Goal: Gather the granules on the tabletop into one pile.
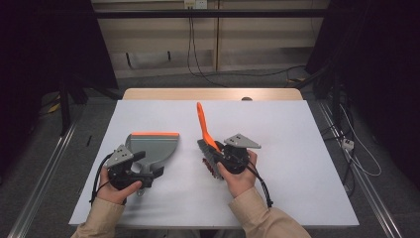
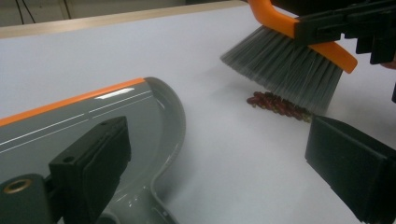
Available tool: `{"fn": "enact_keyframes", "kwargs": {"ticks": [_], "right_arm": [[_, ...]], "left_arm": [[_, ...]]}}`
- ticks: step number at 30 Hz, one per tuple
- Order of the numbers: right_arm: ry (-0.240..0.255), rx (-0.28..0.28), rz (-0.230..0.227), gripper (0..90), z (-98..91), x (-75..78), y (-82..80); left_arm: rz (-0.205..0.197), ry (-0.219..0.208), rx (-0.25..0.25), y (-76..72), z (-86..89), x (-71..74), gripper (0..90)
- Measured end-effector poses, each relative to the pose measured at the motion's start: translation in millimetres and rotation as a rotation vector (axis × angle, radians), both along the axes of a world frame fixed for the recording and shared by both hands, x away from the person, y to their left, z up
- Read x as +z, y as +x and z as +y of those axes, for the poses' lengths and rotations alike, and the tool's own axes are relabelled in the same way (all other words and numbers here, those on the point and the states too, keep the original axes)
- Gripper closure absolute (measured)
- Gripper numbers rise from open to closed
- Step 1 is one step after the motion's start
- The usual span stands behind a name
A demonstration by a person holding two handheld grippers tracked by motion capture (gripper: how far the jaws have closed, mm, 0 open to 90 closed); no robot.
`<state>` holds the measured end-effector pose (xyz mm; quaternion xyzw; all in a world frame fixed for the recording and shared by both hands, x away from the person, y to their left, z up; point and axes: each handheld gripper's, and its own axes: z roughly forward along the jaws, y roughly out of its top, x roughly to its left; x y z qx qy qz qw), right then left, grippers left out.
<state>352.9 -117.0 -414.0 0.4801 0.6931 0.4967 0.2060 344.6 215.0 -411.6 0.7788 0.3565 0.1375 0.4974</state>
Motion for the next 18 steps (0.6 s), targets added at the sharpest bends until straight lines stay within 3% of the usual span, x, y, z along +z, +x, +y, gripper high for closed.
{"fn": "enact_keyframes", "kwargs": {"ticks": [4,10,18], "right_arm": [[0.025,0.007,0.007,71.4,-7.8,4.7,-0.6],[0.010,-0.003,0.016,71.4,-23.0,11.7,-4.5],[0.002,-0.022,0.033,71.4,-41.0,8.4,-3.5]], "left_arm": [[0.000,0.043,0.022,-5.1,2.0,2.6,6.9],[0.039,0.107,0.052,-15.1,7.8,-1.1,6.8],[0.082,0.136,0.112,-16.3,18.7,-8.4,7.2]]}}
